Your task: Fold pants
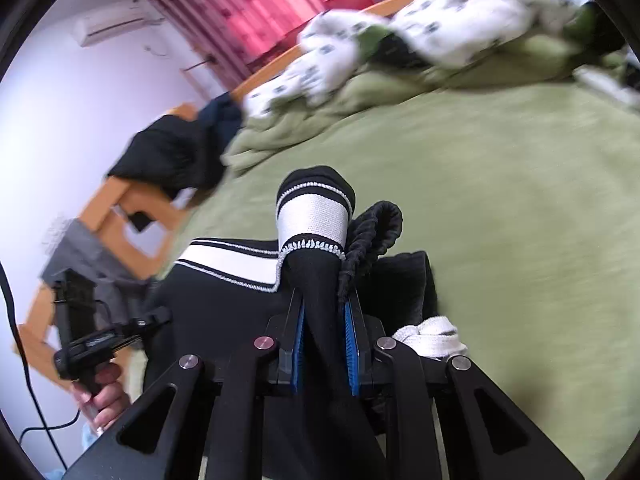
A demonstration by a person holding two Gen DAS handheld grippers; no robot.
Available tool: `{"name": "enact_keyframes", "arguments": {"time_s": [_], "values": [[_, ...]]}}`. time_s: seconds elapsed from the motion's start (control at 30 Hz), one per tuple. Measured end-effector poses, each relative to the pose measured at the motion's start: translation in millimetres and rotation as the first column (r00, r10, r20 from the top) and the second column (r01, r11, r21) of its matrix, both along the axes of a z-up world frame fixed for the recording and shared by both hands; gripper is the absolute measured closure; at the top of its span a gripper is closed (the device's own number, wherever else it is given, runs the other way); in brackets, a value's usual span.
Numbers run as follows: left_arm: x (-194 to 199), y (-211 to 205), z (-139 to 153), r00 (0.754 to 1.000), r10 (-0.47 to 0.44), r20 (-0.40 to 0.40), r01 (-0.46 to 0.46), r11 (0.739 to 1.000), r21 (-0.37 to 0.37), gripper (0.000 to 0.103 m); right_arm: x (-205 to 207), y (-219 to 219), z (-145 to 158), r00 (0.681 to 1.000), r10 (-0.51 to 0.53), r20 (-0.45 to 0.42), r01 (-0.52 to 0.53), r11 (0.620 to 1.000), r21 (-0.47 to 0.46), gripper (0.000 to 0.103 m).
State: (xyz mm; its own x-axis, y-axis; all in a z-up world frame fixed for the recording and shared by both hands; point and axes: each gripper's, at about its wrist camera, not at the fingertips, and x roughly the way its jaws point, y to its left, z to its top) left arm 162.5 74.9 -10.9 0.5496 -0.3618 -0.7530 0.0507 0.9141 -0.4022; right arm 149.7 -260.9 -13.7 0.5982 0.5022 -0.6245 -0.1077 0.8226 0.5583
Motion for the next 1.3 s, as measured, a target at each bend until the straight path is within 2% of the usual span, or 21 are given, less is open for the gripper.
{"name": "enact_keyframes", "arguments": {"time_s": [0.1,0.13,0.2,0.27,0.33,0.43,0.53,0.67,0.7,0.73,0.77,0.83,0.87,0.9,0.93,1.03,1.07,1.1,1.2,1.27,1.3], "values": [[4,25,-43,0.993,0.037,-0.109,-0.036,0.999,0.01,0.082,17,36,-31,0.998,0.045,-0.046,-0.045,0.999,-0.01,0.086],[3,28,-52,0.991,0.053,-0.124,-0.05,0.998,0.024,0.08,21,44,-42,0.998,0.038,-0.056,-0.041,0.998,-0.045,0.085],[-1,30,-75,0.986,0.07,-0.148,-0.06,0.995,0.077,0.069,26,50,-65,1.0,0.003,-0.029,-0.009,0.977,-0.214,0.081],[-7,29,-87,0.985,0.036,-0.169,-0.022,0.996,0.082,0.06,25,45,-81,1.0,0.014,-0.026,-0.02,0.972,-0.235,0.079],[-13,31,-86,0.987,0.036,-0.158,-0.019,0.994,0.108,0.056,24,40,-79,0.998,0.038,-0.047,-0.048,0.97,-0.24,0.069],[-20,36,-77,0.99,0.047,-0.13,-0.027,0.988,0.152,0.054,11,34,-51,0.999,0.043,-0.007,-0.043,0.934,-0.355,0.069],[-26,45,-68,0.991,0.08,-0.104,-0.068,0.991,0.113,0.054,11,26,-34,0.998,0.025,0.052,-0.005,0.937,-0.351,0.069],[-38,54,-64,0.992,0.08,-0.097,-0.07,0.993,0.1,0.054,52,43,-42,0.999,0.036,0.025,-0.025,0.943,-0.332,0.069],[-41,54,-63,0.992,0.081,-0.095,-0.071,0.992,0.103,0.054,59,48,-48,0.999,0.038,0.021,-0.029,0.943,-0.331,0.07],[-46,56,-61,0.993,0.078,-0.09,-0.068,0.992,0.106,0.054,68,52,-56,0.999,0.042,-0.002,-0.04,0.947,-0.318,0.079],[-52,57,-58,0.994,0.073,-0.083,-0.064,0.992,0.113,0.054,74,54,-64,0.999,0.034,-0.025,-0.04,0.953,-0.301,0.082],[-61,58,-52,0.995,0.068,-0.069,-0.058,0.99,0.131,0.054,73,57,-59,0.999,0.054,0.006,-0.049,0.944,-0.328,0.088],[-64,57,-49,0.997,0.061,-0.057,-0.053,0.99,0.131,0.054,66,50,-46,0.997,0.061,0.045,-0.045,0.958,-0.284,0.089],[-68,57,-47,0.998,0.051,-0.042,-0.045,0.991,0.127,0.054,59,38,-37,0.997,0.042,0.063,-0.027,0.976,-0.217,0.089],[-72,55,-46,0.999,0.039,-0.032,-0.035,0.992,0.12,0.053,56,33,-35,0.997,0.024,0.067,-0.01,0.979,-0.205,0.089],[-84,47,-50,0.998,-0.052,-0.033,0.053,0.997,0.052,0.053,63,36,-62,1.0,0.002,0.003,-0.001,0.939,-0.345,0.088],[-92,41,-52,0.994,-0.097,-0.04,0.099,0.994,0.054,0.053,68,37,-80,0.999,-0.017,-0.039,0.002,0.934,-0.357,0.087],[-100,36,-52,0.992,-0.125,-0.036,0.127,0.99,0.061,0.053,70,37,-83,0.999,-0.031,-0.038,0.015,0.934,-0.357,0.086],[-129,25,-51,0.973,-0.228,-0.033,0.231,0.967,0.111,0.053,68,31,-71,0.997,-0.056,-0.059,0.037,0.954,-0.297,0.083],[-144,18,-52,0.961,-0.274,-0.026,0.275,0.953,0.127,0.053,56,30,-56,0.996,-0.072,-0.047,0.054,0.952,-0.301,0.083],[-150,12,-54,0.955,-0.295,-0.027,0.296,0.946,0.13,0.047,48,31,-50,0.997,-0.07,-0.032,0.057,0.949,-0.31,0.083]]}}
